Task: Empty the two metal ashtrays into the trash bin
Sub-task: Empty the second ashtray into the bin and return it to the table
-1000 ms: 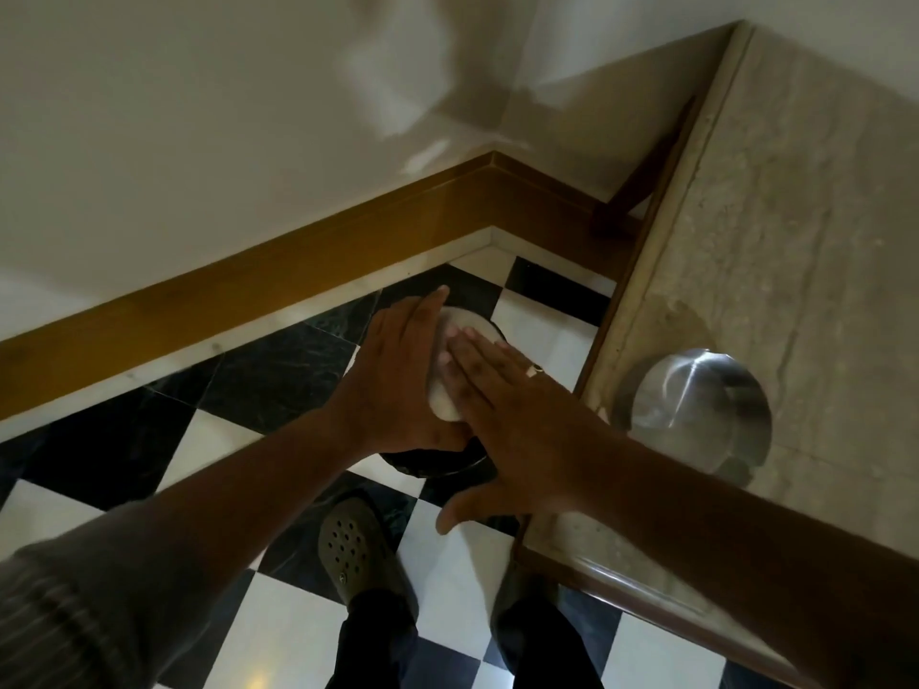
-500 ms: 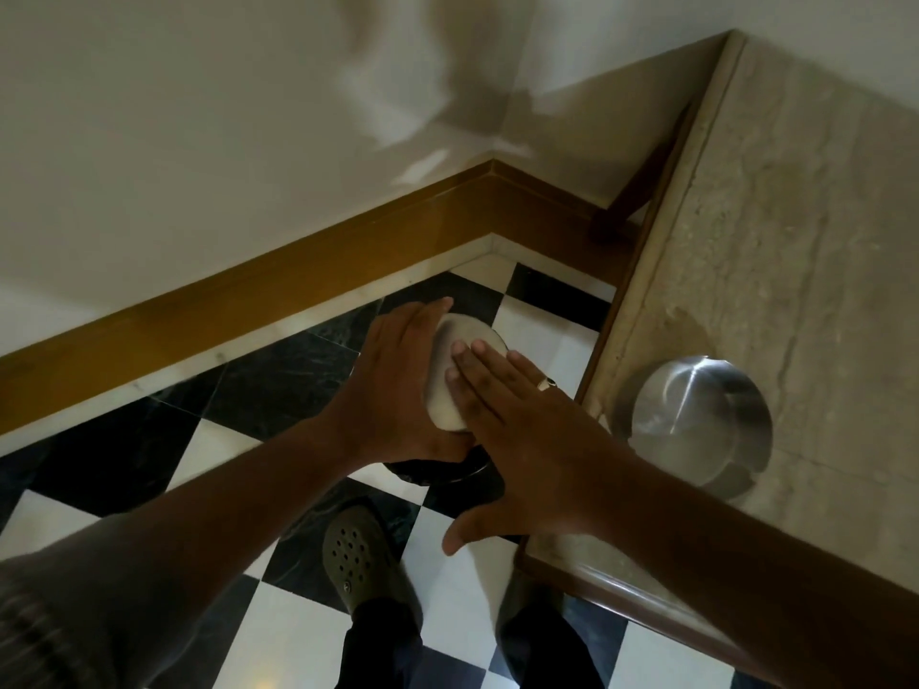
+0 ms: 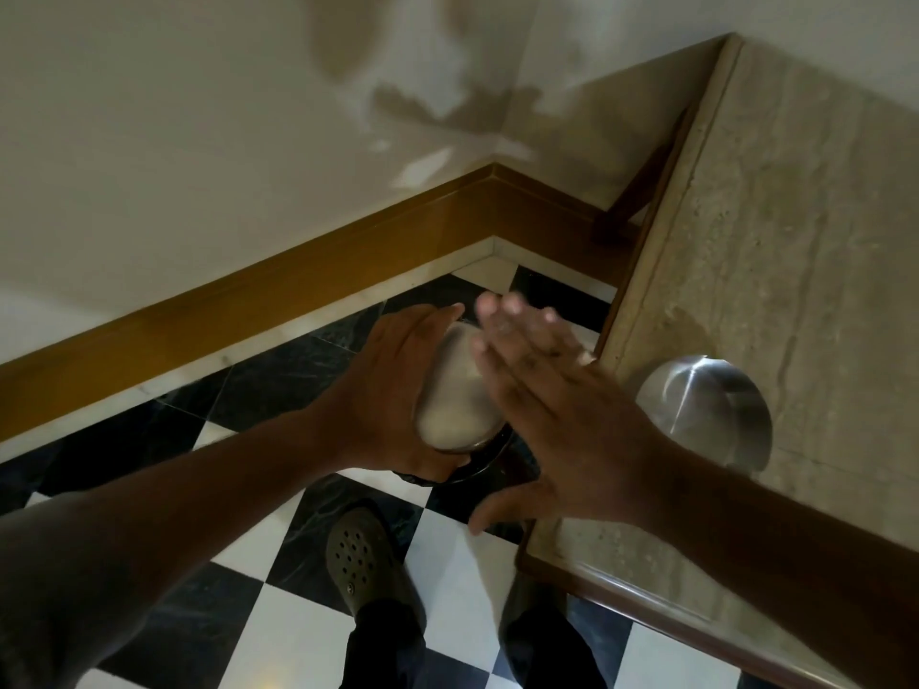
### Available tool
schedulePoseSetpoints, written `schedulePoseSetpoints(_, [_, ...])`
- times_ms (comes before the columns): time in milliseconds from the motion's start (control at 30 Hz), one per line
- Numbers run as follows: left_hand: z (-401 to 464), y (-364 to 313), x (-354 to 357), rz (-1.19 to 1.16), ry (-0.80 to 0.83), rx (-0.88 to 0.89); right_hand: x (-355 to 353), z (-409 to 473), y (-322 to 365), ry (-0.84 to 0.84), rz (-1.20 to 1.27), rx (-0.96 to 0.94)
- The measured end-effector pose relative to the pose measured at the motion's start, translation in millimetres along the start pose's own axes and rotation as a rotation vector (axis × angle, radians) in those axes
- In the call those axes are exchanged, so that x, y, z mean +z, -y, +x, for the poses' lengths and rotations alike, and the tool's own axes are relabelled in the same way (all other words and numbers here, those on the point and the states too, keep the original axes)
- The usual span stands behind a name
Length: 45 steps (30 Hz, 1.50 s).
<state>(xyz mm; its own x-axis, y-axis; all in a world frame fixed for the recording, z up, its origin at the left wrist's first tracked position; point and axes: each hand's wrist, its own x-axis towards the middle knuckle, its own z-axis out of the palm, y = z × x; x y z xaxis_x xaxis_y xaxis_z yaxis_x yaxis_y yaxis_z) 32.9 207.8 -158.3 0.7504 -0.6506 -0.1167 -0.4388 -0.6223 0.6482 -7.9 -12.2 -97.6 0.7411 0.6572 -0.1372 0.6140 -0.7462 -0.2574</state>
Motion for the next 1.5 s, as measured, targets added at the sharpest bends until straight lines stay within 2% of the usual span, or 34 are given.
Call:
schedulePoseSetpoints(67, [2,-2,-1,0.014,0.052,0.009,13,-5,3,0.243,-0.024,-0.020])
schedulePoseSetpoints(133, [1,-4,0,0.019,0.079,-0.013,22,-7,4,0.307,-0.019,-0.004])
schedulePoseSetpoints(367, [5,-6,0,-0.077,0.000,-0.038,31,-5,-3,0.018,-0.017,0.005])
schedulePoseSetpoints(467, [5,-9,-8,-0.259,0.033,-0.225,23,-3,-7,-0.013,0.080,0.066])
schedulePoseSetpoints(533, [7,-12,-16,-0.536,-0.034,-0.453,21,-1,-4,-0.064,0.300,0.244])
schedulePoseSetpoints(600, [10,-14,-21,-0.835,-0.139,-0.661,21,8,5,-0.186,0.549,0.514])
schedulePoseSetpoints(667, [11,-17,-24,-0.961,-0.250,-0.772,19,23,15,-0.283,0.663,0.734])
schedulePoseSetpoints(767, [11,-29,-29,-1.023,-0.379,-0.894,7,35,20,-0.377,0.825,0.907])
schedulePoseSetpoints(833, [10,-45,-31,-1.030,-0.410,-0.912,0,32,14,-0.387,0.887,0.961])
schedulePoseSetpoints(1000, [19,-89,-37,-0.976,-0.346,-0.957,-5,14,-1,-0.363,0.846,1.104])
schedulePoseSetpoints(1167, [34,-133,-44,-0.966,-0.302,-0.965,-29,-25,-8,-0.353,0.850,1.164])
schedulePoseSetpoints(1300, [52,-186,-40,-0.967,-0.232,-0.950,-56,-71,-24,-0.369,0.750,1.202])
schedulePoseSetpoints(1500, [84,-261,-5,-0.993,-0.121,-0.905,-71,-156,-54,-0.375,0.777,1.335])
